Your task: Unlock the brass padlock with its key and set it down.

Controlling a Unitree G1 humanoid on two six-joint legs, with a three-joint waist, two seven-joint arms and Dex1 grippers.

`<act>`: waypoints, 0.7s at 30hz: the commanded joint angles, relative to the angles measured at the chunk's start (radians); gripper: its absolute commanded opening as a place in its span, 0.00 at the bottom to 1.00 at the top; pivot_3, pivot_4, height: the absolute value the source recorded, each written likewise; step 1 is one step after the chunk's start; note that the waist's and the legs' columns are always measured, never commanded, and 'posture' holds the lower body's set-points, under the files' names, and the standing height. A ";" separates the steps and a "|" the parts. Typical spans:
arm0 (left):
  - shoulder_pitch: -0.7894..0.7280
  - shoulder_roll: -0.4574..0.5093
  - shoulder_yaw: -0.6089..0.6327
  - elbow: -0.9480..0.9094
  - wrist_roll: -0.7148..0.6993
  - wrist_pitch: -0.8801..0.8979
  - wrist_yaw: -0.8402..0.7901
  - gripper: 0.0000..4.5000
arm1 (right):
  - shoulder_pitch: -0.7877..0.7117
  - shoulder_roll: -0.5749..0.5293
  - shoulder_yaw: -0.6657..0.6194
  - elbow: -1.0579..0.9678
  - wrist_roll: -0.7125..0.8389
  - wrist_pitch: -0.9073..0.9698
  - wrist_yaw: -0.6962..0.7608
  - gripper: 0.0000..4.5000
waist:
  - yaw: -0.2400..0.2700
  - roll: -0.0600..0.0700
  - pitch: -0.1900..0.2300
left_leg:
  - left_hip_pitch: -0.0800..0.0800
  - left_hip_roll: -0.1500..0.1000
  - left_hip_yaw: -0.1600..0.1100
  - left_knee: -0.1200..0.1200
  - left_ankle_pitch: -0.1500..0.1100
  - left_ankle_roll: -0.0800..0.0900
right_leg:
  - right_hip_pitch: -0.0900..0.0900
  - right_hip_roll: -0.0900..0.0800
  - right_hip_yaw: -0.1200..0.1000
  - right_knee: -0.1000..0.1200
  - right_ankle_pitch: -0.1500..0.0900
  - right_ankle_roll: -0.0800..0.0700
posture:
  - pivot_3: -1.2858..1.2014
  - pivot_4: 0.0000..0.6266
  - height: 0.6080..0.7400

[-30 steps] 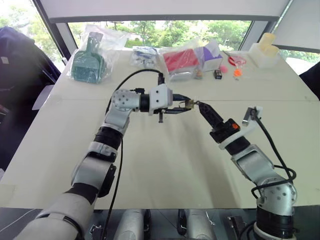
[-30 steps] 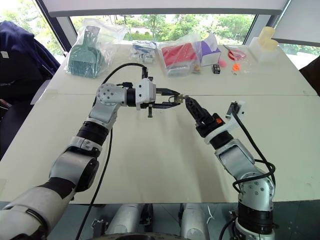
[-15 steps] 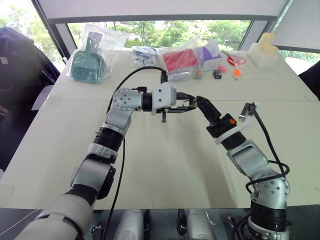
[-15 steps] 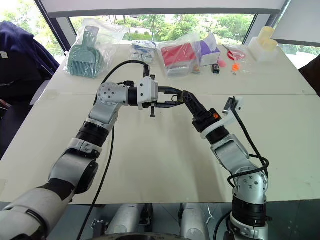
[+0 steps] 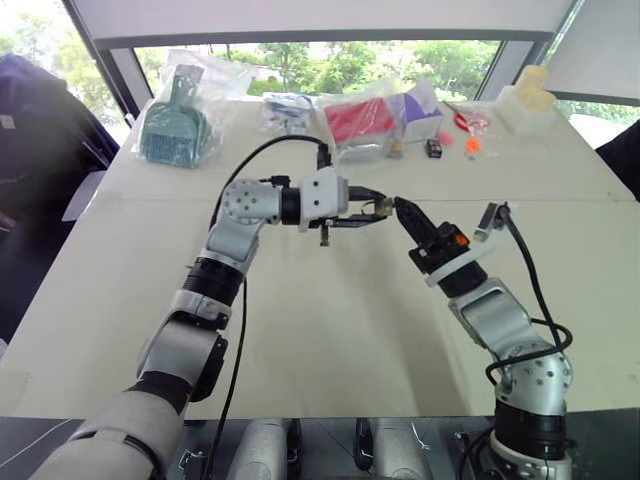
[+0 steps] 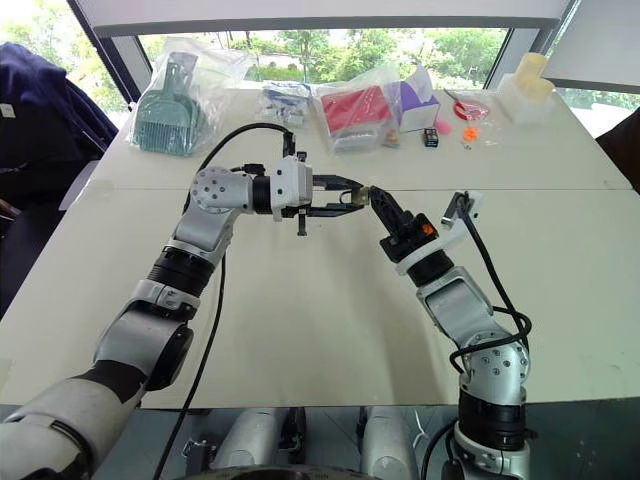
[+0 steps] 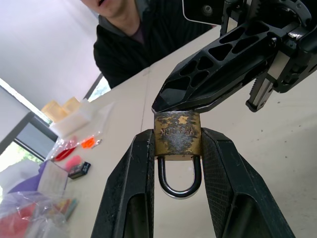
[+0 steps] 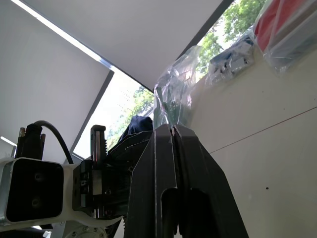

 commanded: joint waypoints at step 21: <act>-0.065 0.063 -0.085 0.098 0.449 -0.558 0.608 0.17 | -0.080 0.136 0.002 0.084 0.139 -0.062 -0.155 0.01 | -0.016 0.000 0.000 | 0.000 0.000 0.000 0.000 0.000 0.000 | 0.000 0.000 0.000 0.001 0.000 0.000 | 0.52 0.24 0.96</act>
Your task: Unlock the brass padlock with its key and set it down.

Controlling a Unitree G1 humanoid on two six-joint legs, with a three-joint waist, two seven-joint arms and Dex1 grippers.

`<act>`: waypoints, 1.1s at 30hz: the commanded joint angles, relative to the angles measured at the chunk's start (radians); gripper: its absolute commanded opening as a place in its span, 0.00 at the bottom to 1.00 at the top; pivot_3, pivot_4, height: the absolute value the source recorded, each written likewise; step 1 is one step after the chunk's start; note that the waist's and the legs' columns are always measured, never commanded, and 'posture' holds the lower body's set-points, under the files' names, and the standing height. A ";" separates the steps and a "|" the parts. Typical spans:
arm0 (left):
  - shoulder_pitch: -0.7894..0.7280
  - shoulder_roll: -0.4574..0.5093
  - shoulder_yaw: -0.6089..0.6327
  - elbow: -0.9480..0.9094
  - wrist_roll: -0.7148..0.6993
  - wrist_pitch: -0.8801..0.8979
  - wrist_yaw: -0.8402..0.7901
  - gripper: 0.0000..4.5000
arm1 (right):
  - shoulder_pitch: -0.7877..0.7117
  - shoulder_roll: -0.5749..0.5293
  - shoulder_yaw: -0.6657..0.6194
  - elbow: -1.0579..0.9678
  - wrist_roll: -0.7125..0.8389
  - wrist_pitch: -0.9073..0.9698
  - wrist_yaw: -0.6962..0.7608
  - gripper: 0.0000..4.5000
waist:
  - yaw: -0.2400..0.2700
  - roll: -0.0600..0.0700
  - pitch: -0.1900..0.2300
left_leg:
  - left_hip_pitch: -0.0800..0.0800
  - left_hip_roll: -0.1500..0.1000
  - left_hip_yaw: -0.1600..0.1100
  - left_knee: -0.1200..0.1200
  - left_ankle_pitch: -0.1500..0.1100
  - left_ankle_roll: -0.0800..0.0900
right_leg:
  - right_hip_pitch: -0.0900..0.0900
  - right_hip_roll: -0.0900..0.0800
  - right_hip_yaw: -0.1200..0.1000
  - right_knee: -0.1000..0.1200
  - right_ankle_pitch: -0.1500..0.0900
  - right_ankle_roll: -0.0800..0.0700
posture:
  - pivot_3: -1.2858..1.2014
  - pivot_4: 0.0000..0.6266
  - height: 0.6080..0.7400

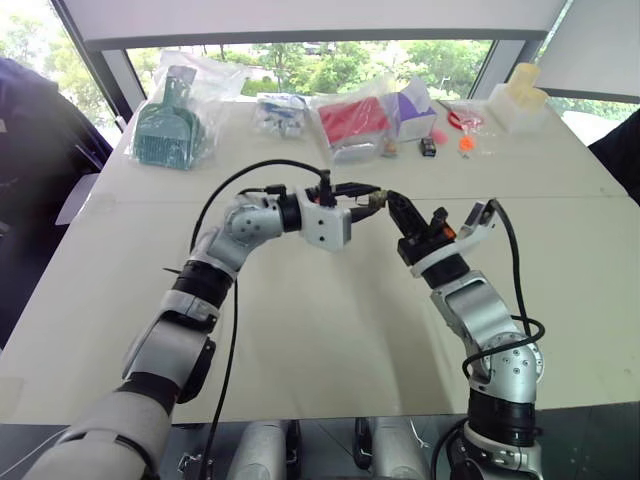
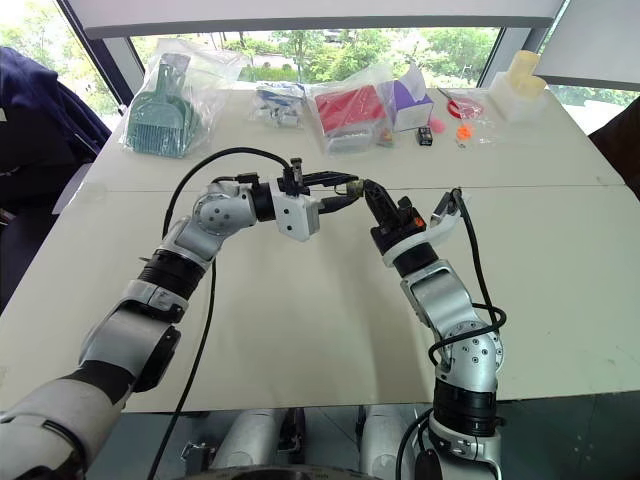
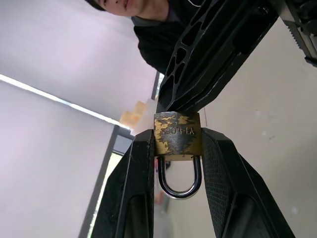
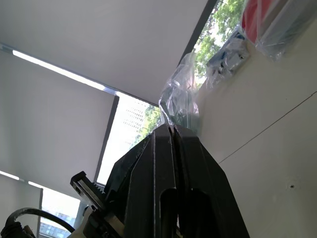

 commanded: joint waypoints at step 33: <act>-0.088 -0.060 0.026 -0.140 -0.519 0.300 -0.542 0.17 | 0.019 -0.489 -0.070 -0.072 0.024 0.192 0.421 0.76 | 0.002 0.000 0.000 | 0.000 0.000 0.000 0.000 0.000 0.000 | 0.000 0.000 0.000 -0.001 0.000 0.000 | 0.52 0.24 0.96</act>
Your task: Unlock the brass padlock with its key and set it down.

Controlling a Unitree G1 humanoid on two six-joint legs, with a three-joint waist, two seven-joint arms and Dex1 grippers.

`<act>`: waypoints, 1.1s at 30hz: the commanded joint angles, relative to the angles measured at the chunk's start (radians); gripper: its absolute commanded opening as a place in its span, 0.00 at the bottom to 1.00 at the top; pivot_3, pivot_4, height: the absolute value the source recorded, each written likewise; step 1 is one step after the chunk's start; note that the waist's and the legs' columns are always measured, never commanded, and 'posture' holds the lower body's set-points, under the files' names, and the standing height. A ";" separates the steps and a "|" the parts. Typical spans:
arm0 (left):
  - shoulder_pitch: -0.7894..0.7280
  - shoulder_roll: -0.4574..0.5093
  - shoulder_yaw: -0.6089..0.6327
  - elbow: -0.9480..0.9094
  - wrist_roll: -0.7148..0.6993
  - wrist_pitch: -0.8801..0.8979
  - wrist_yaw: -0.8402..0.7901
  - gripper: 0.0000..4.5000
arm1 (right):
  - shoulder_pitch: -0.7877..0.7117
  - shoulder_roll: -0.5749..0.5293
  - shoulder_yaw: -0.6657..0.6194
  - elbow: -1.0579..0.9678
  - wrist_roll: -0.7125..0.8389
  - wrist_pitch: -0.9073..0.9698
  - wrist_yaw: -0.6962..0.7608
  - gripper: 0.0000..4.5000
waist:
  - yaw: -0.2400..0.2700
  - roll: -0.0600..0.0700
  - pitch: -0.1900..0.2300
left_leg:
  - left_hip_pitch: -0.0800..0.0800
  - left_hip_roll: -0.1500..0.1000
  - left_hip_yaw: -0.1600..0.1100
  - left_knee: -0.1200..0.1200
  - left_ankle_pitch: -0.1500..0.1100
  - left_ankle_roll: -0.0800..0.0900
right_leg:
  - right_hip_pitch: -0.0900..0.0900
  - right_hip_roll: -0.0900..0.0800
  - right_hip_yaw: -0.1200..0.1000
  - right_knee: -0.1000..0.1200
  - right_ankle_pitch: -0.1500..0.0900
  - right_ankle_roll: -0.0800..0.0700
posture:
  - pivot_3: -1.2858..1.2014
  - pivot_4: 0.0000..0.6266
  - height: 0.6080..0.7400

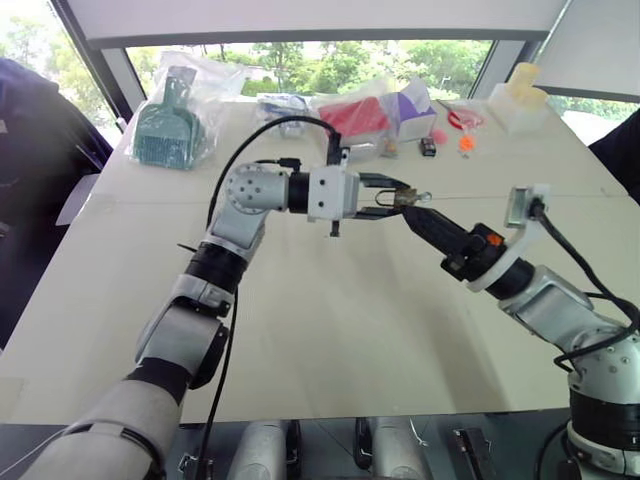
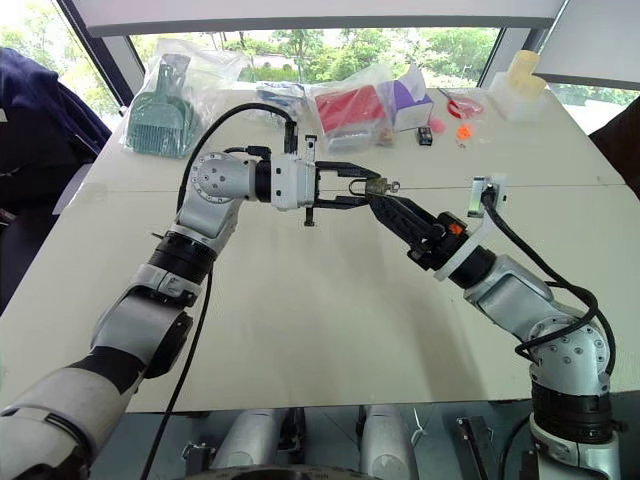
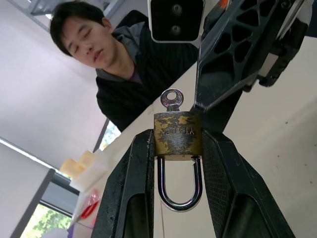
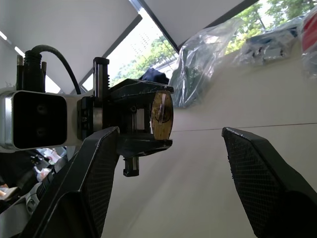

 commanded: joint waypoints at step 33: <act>0.039 0.074 0.081 -0.156 -0.119 0.364 -0.018 0.96 | -0.030 0.069 0.009 0.002 -0.030 -0.020 -0.012 0.00 | 0.000 0.000 0.000 | 0.000 0.000 0.000 0.000 0.000 0.000 | 0.000 0.000 0.000 0.001 0.000 0.000 | 0.52 0.24 0.96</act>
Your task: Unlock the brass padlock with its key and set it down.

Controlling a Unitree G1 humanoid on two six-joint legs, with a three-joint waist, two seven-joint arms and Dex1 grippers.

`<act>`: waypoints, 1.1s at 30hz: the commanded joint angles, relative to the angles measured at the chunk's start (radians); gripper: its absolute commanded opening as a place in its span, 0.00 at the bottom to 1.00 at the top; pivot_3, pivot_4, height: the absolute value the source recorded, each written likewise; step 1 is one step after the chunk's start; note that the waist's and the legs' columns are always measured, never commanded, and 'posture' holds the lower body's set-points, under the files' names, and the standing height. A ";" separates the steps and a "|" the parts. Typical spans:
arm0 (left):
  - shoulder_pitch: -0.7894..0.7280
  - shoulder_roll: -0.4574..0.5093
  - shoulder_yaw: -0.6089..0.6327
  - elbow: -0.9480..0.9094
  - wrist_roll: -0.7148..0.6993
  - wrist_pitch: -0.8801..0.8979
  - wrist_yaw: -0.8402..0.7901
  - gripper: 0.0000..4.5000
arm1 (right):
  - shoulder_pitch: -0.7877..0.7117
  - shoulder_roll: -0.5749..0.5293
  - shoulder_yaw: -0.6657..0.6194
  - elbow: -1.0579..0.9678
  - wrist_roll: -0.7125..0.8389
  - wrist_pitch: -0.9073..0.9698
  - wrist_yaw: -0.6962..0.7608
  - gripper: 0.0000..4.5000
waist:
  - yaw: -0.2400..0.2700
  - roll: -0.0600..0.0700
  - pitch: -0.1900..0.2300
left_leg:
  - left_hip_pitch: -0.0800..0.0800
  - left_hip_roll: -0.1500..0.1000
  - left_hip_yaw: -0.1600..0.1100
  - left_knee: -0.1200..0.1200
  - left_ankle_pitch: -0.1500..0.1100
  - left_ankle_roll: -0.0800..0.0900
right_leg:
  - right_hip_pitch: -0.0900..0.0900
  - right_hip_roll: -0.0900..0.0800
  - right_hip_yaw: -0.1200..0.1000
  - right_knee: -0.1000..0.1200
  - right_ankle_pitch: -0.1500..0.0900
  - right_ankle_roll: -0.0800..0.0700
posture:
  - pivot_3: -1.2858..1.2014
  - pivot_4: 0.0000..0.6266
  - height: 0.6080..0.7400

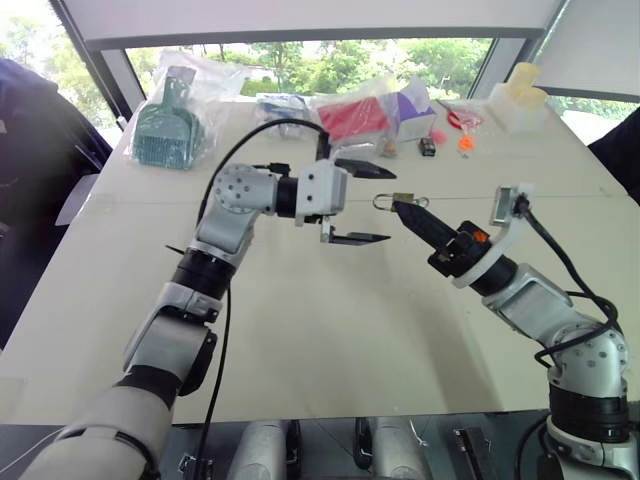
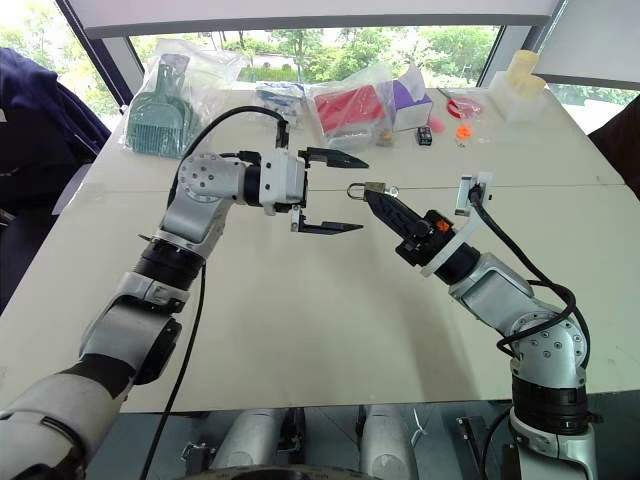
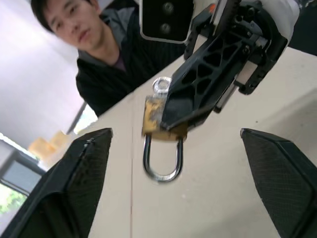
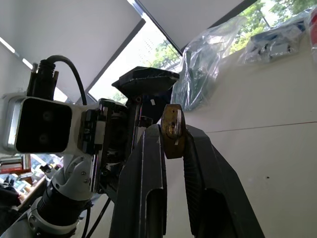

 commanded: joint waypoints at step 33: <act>-0.167 -0.082 0.057 0.356 0.166 -0.334 0.227 0.96 | 0.007 0.045 0.015 -0.089 0.028 -0.007 -0.004 0.00 | 0.001 0.000 0.000 | 0.000 0.000 0.000 0.000 0.000 0.000 | 0.000 0.000 0.000 -0.001 0.000 0.000 | 0.52 0.24 0.96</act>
